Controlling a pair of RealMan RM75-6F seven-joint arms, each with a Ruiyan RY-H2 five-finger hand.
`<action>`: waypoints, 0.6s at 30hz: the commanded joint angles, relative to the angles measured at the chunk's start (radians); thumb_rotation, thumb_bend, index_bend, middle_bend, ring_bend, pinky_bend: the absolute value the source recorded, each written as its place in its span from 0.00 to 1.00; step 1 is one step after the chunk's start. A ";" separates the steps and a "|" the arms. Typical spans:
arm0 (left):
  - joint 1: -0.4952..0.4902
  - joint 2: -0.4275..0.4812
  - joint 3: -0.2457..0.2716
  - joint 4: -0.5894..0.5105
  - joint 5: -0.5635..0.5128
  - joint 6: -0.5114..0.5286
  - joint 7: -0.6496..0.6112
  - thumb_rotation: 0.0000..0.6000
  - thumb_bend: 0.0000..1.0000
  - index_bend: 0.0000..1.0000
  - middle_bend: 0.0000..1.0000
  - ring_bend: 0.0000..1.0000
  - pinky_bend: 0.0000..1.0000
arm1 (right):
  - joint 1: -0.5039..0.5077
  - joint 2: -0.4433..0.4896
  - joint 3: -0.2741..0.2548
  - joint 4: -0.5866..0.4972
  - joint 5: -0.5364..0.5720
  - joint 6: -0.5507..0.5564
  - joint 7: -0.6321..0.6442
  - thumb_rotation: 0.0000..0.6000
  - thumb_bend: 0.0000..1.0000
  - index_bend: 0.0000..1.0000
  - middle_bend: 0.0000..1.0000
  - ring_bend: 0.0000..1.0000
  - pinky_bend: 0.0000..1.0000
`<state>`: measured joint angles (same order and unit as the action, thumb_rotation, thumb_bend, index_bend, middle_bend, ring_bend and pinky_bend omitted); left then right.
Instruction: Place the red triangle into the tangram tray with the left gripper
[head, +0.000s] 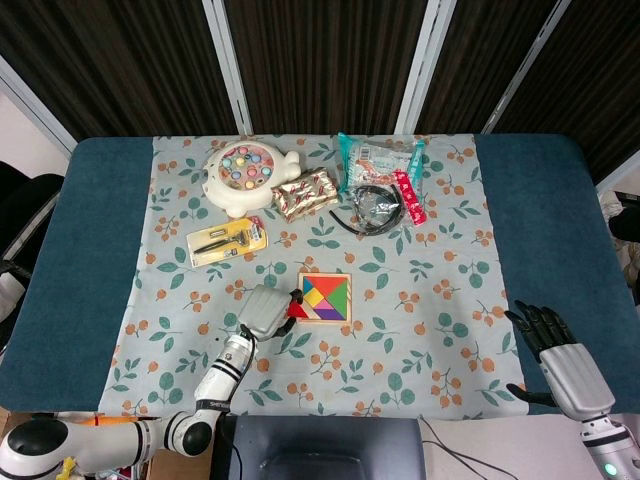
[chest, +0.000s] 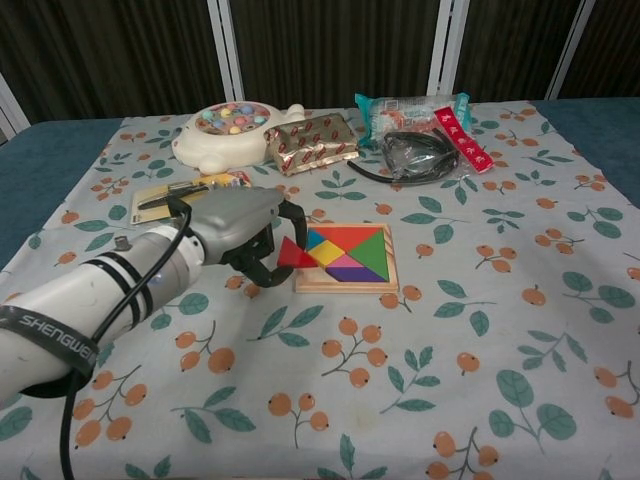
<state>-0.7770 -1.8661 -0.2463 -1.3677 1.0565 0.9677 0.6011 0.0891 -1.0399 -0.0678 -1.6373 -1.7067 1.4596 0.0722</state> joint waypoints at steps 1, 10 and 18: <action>-0.020 -0.031 -0.006 0.022 -0.018 0.024 0.036 1.00 0.37 0.59 1.00 1.00 1.00 | 0.001 0.007 -0.004 0.004 -0.007 0.003 0.015 1.00 0.16 0.00 0.00 0.00 0.00; -0.052 -0.099 0.001 0.071 -0.043 0.060 0.104 1.00 0.37 0.58 1.00 1.00 1.00 | -0.008 0.021 -0.012 0.016 -0.027 0.031 0.056 1.00 0.16 0.00 0.00 0.00 0.00; -0.068 -0.134 -0.012 0.090 -0.080 0.066 0.123 1.00 0.37 0.57 1.00 1.00 1.00 | -0.008 0.025 -0.015 0.023 -0.035 0.038 0.075 1.00 0.16 0.00 0.00 0.00 0.00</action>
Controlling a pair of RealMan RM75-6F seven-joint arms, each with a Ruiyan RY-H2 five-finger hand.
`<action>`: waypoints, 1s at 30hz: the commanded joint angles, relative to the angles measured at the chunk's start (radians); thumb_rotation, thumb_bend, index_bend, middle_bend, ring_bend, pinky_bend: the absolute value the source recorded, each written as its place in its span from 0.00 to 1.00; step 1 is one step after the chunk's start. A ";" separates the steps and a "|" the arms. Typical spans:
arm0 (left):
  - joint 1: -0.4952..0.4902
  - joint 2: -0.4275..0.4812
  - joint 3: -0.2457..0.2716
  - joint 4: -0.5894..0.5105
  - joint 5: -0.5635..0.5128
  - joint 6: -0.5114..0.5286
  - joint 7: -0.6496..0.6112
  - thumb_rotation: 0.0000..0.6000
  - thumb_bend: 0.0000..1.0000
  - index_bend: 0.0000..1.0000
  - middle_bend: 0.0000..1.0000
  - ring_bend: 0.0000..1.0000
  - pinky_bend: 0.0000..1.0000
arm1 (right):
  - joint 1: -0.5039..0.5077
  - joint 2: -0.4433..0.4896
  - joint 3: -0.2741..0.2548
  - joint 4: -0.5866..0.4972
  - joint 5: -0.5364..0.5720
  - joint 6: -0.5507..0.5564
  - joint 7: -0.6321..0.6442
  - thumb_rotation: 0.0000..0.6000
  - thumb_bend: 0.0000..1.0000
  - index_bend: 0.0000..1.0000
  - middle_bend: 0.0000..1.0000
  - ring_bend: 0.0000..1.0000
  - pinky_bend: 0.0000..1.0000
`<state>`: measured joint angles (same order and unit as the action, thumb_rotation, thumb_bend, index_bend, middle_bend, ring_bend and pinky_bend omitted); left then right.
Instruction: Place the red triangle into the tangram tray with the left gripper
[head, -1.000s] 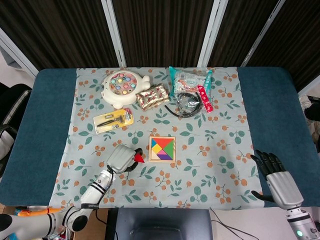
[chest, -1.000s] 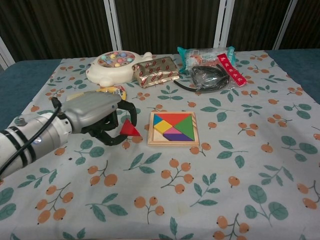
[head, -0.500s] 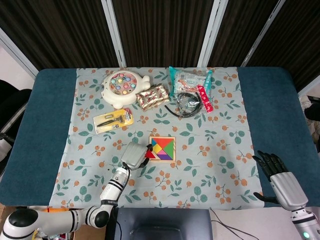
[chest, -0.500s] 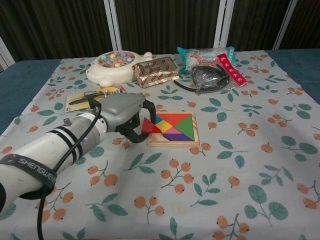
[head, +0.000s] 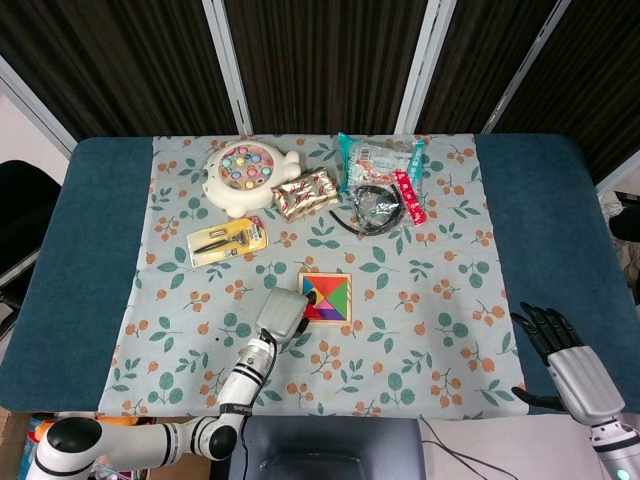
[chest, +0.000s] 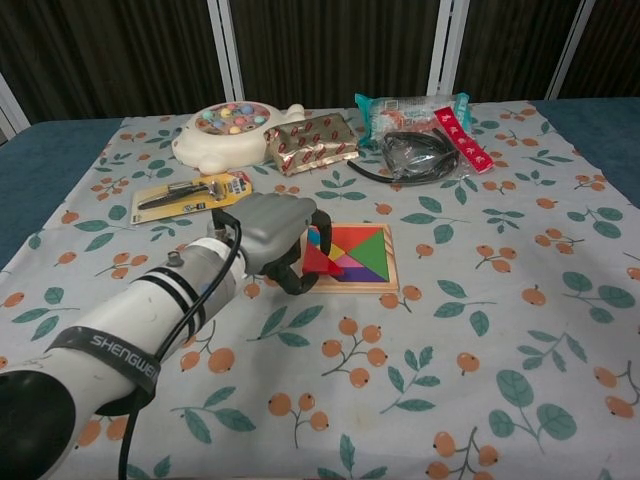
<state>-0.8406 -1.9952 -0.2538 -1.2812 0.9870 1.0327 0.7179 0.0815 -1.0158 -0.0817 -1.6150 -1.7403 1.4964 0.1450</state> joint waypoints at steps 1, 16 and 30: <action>-0.006 -0.006 -0.006 0.004 -0.016 0.001 0.011 1.00 0.37 0.57 1.00 1.00 1.00 | 0.000 0.001 -0.001 0.001 -0.002 0.002 0.003 1.00 0.16 0.00 0.00 0.00 0.00; -0.017 -0.006 -0.012 -0.002 -0.065 0.004 0.028 1.00 0.37 0.51 1.00 1.00 1.00 | -0.002 -0.001 0.000 0.001 -0.001 0.005 -0.001 1.00 0.16 0.00 0.00 0.00 0.00; -0.026 -0.024 -0.004 0.012 -0.081 0.010 0.031 1.00 0.38 0.48 1.00 1.00 1.00 | -0.004 0.002 -0.001 0.003 -0.004 0.012 0.010 1.00 0.16 0.00 0.00 0.00 0.00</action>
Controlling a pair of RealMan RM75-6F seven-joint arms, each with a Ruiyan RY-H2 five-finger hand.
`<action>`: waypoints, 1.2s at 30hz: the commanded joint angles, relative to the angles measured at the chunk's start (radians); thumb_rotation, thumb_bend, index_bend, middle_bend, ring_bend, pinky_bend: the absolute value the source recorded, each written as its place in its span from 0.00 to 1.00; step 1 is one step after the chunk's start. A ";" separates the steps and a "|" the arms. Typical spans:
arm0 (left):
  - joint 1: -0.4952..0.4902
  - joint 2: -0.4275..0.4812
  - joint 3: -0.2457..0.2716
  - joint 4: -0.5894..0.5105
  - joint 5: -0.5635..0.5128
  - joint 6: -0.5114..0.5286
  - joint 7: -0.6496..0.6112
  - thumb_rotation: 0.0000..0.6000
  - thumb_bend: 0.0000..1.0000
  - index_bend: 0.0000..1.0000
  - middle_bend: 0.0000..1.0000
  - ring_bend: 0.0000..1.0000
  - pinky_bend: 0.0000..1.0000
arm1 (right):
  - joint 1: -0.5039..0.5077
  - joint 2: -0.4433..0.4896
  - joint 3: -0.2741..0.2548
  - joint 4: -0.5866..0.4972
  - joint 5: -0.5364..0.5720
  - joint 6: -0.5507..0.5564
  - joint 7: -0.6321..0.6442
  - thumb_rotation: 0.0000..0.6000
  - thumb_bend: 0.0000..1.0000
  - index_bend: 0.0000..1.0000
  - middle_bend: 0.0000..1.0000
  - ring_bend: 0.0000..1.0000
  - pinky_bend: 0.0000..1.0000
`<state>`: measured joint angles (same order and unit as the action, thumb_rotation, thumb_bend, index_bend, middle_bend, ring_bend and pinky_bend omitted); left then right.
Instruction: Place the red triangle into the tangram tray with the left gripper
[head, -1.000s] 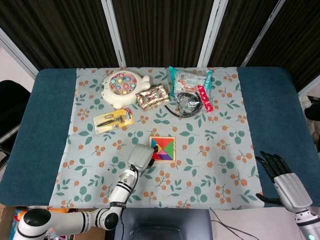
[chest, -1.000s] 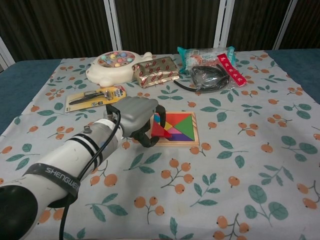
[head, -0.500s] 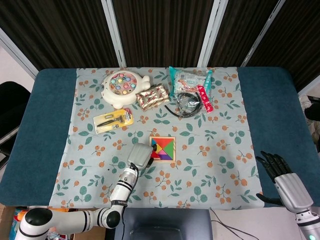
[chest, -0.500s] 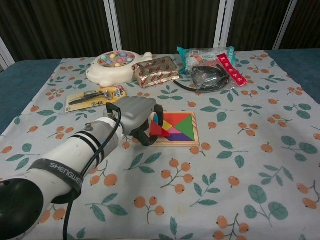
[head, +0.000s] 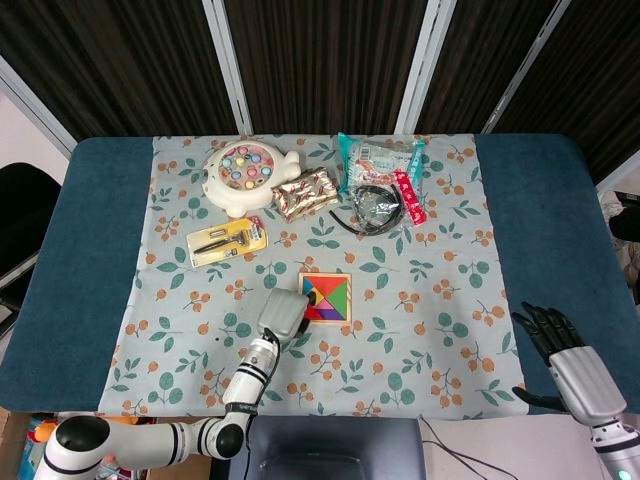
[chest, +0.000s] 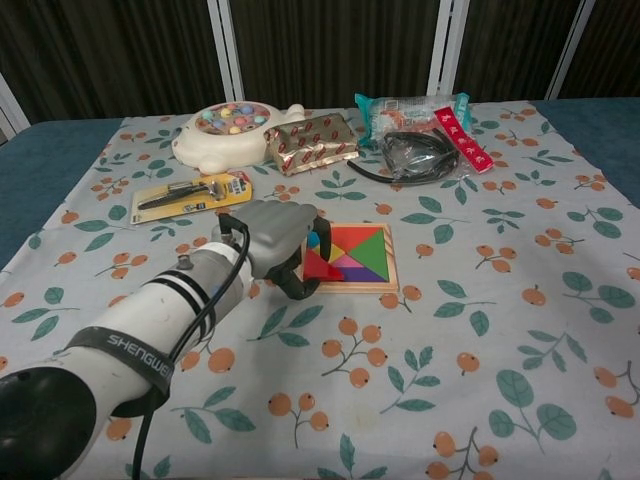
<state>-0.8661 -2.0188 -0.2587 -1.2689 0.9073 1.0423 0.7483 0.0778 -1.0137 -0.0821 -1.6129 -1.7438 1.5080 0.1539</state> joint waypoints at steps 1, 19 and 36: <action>-0.002 -0.002 0.002 0.001 -0.002 0.001 0.003 1.00 0.38 0.47 1.00 1.00 1.00 | -0.001 0.001 -0.001 0.001 -0.001 0.001 0.002 1.00 0.16 0.00 0.00 0.00 0.00; -0.007 0.001 0.007 -0.014 -0.005 0.008 0.013 1.00 0.39 0.32 1.00 1.00 1.00 | -0.002 0.003 -0.001 0.000 -0.002 0.003 0.002 1.00 0.16 0.00 0.00 0.00 0.00; -0.002 0.025 0.022 -0.042 -0.018 0.027 0.048 1.00 0.38 0.40 1.00 1.00 1.00 | -0.005 0.004 -0.003 0.002 -0.009 0.011 0.005 1.00 0.16 0.00 0.00 0.00 0.00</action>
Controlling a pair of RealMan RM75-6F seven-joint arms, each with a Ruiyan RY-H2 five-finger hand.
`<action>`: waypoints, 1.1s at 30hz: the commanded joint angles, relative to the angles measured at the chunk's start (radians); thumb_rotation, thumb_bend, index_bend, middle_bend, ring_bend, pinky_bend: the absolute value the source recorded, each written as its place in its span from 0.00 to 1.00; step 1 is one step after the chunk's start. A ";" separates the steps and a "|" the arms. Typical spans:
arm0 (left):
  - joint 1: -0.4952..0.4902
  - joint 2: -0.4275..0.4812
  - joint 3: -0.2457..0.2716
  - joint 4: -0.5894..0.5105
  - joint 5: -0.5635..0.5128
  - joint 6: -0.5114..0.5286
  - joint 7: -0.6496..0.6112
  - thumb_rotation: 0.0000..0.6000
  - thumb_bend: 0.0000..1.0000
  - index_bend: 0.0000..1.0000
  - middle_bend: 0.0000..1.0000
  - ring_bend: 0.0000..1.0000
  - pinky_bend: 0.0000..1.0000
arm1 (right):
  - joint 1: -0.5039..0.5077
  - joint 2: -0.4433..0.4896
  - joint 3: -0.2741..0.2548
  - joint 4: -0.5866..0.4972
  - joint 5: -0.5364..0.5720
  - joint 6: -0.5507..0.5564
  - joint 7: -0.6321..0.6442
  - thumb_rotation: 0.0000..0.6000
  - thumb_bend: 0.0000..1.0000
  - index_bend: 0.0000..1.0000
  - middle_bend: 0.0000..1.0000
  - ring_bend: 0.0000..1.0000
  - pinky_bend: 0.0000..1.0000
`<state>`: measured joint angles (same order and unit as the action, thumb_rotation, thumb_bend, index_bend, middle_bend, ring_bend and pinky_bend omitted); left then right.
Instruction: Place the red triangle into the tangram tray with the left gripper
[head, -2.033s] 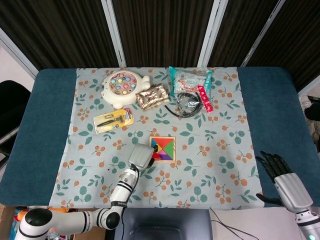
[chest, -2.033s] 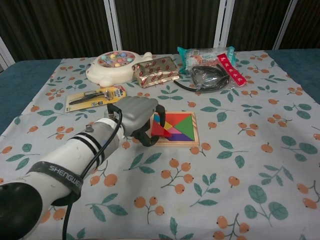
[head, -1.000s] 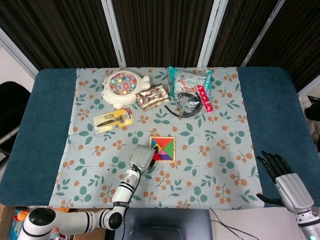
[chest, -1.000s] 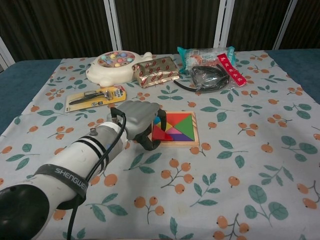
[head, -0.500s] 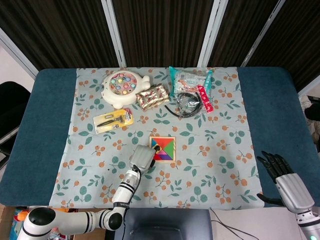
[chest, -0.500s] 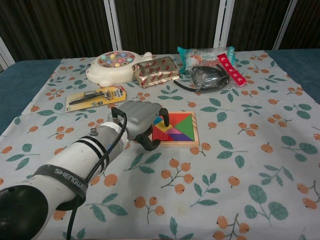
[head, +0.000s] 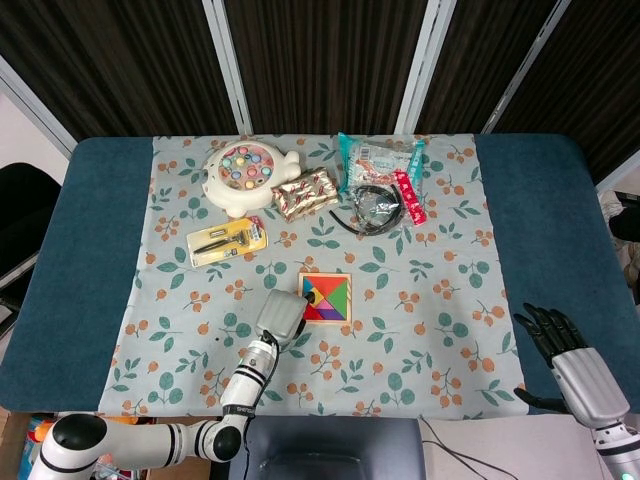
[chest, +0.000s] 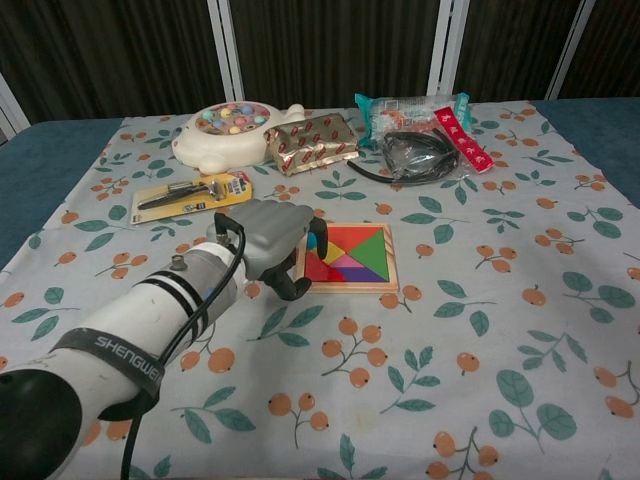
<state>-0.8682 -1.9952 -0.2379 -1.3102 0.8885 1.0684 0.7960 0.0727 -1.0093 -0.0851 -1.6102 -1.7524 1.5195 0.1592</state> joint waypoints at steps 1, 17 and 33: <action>0.000 0.002 0.003 -0.001 0.001 0.001 0.002 1.00 0.38 0.41 1.00 1.00 1.00 | 0.000 0.000 0.000 -0.001 -0.001 0.000 -0.002 1.00 0.16 0.00 0.00 0.00 0.00; 0.003 0.005 0.012 -0.006 0.024 0.010 -0.016 1.00 0.38 0.42 1.00 1.00 1.00 | -0.001 0.000 -0.001 -0.001 -0.003 0.002 -0.003 1.00 0.16 0.00 0.00 0.00 0.00; 0.012 -0.001 0.047 -0.034 0.077 0.014 -0.027 1.00 0.38 0.40 1.00 1.00 1.00 | -0.002 0.000 -0.002 -0.003 -0.004 0.001 -0.008 1.00 0.16 0.00 0.00 0.00 0.00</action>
<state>-0.8561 -1.9944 -0.1911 -1.3460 0.9640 1.0821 0.7708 0.0711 -1.0096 -0.0869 -1.6128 -1.7568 1.5200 0.1510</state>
